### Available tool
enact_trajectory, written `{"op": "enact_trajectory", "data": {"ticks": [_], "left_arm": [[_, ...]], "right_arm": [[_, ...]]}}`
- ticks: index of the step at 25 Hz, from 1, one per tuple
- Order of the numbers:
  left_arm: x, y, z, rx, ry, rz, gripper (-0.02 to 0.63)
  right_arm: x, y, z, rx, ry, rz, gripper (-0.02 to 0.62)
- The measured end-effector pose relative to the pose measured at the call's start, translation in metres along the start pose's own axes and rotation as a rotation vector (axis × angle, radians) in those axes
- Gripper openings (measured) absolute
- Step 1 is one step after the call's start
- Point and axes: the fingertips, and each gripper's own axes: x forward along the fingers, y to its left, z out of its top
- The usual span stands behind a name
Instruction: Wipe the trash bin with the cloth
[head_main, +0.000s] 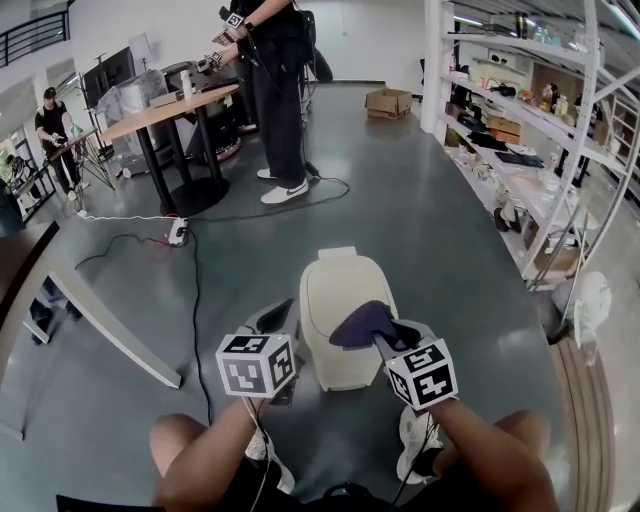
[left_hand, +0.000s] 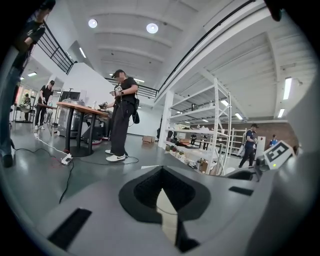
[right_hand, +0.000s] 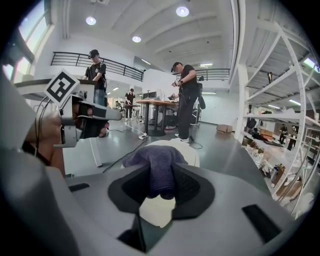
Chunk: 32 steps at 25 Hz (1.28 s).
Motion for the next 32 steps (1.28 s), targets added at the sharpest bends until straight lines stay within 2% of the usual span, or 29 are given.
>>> {"op": "enact_trajectory", "data": {"ticks": [5, 9, 11, 18, 20, 23, 27, 32], "left_arm": [[-0.018, 0.003, 0.004, 0.040, -0.027, 0.015, -0.003], [-0.036, 0.015, -0.007, -0.031, -0.031, 0.046, -0.003], [-0.042, 0.020, -0.012, -0.041, -0.026, 0.056, -0.003], [-0.062, 0.040, -0.035, 0.068, 0.006, 0.095, -0.002], [-0.064, 0.050, -0.046, 0.075, 0.020, 0.106, -0.003], [-0.059, 0.059, -0.059, 0.010, 0.054, 0.098, -0.002], [-0.052, 0.059, -0.066, -0.097, 0.079, 0.063, -0.002], [-0.047, 0.066, -0.081, -0.059, 0.120, 0.082, -0.003]], "right_arm": [[-0.011, 0.038, 0.003, 0.060, -0.041, 0.061, 0.098], [-0.009, 0.087, -0.007, 0.001, -0.027, 0.121, 0.098], [-0.003, 0.103, -0.015, -0.006, -0.007, 0.144, 0.098], [0.018, 0.152, -0.042, -0.031, 0.078, 0.238, 0.098], [0.028, 0.165, -0.050, -0.030, 0.104, 0.263, 0.098], [0.048, 0.169, -0.061, -0.006, 0.145, 0.258, 0.098], [0.063, 0.154, -0.073, 0.089, 0.194, 0.215, 0.098], [0.070, 0.131, -0.074, 0.171, 0.198, 0.167, 0.098]]}}
